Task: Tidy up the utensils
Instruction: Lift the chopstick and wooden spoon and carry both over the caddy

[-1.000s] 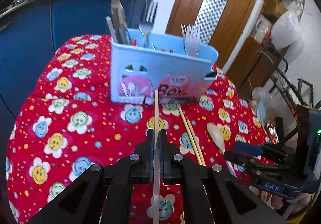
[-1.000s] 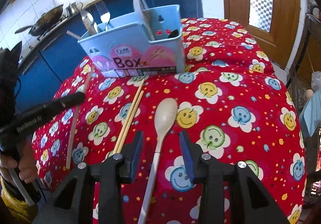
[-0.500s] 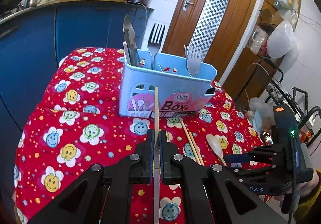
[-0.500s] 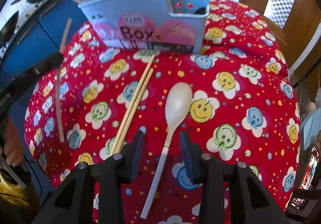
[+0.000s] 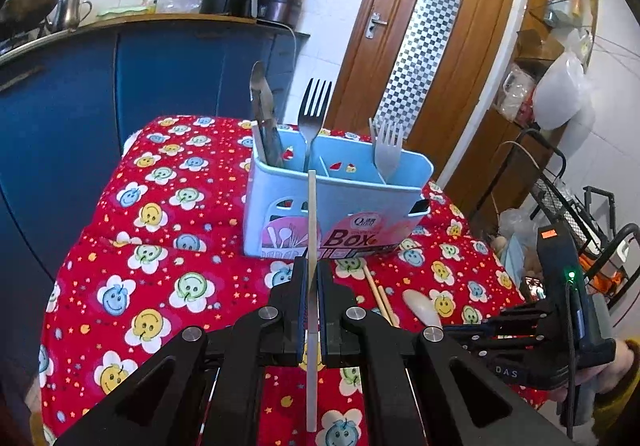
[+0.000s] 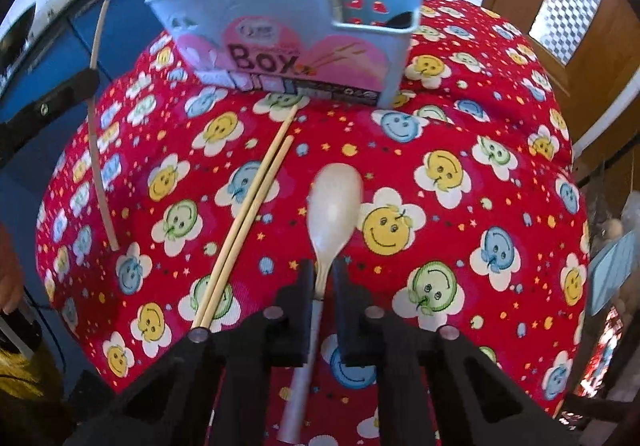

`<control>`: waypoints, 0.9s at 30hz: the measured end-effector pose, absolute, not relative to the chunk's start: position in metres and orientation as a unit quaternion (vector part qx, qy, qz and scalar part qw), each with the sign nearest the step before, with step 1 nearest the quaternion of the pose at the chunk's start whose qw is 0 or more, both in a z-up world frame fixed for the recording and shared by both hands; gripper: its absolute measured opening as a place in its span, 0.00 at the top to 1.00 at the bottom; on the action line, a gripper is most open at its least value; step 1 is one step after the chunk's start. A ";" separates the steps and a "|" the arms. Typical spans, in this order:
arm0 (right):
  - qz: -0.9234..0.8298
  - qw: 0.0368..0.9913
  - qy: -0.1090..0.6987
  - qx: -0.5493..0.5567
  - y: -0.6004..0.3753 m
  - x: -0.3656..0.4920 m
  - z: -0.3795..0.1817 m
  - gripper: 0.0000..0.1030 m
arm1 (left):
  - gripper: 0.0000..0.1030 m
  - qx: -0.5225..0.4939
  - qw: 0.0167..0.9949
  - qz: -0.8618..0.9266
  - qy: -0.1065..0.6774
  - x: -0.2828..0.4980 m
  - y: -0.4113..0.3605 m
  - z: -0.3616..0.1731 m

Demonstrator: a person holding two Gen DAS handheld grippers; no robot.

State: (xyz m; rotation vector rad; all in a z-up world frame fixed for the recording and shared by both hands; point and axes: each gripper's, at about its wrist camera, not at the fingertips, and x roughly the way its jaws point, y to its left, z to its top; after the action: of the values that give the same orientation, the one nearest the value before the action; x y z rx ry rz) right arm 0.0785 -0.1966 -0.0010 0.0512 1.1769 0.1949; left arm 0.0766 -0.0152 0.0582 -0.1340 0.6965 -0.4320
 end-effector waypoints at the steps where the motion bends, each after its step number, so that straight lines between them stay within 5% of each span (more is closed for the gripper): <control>1: 0.095 0.830 0.548 0.036 -0.200 0.077 -0.001 0.92 | 0.96 -0.064 0.916 -0.211 0.336 0.076 -0.016 0.059; 13: 0.119 0.864 0.459 0.170 -0.227 0.054 0.008 0.92 | 0.96 -0.059 0.924 -0.205 0.316 0.072 -0.018 0.069; 27: 0.127 0.917 0.326 0.191 -0.229 0.035 0.047 0.92 | 0.96 -0.056 0.942 -0.201 0.264 0.067 -0.023 0.098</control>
State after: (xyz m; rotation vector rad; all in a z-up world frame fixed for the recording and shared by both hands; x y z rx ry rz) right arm 0.0354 -0.2289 0.0465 0.3922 0.6705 0.2616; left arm 0.0674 -0.0228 0.0979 -0.1140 0.5389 -0.4091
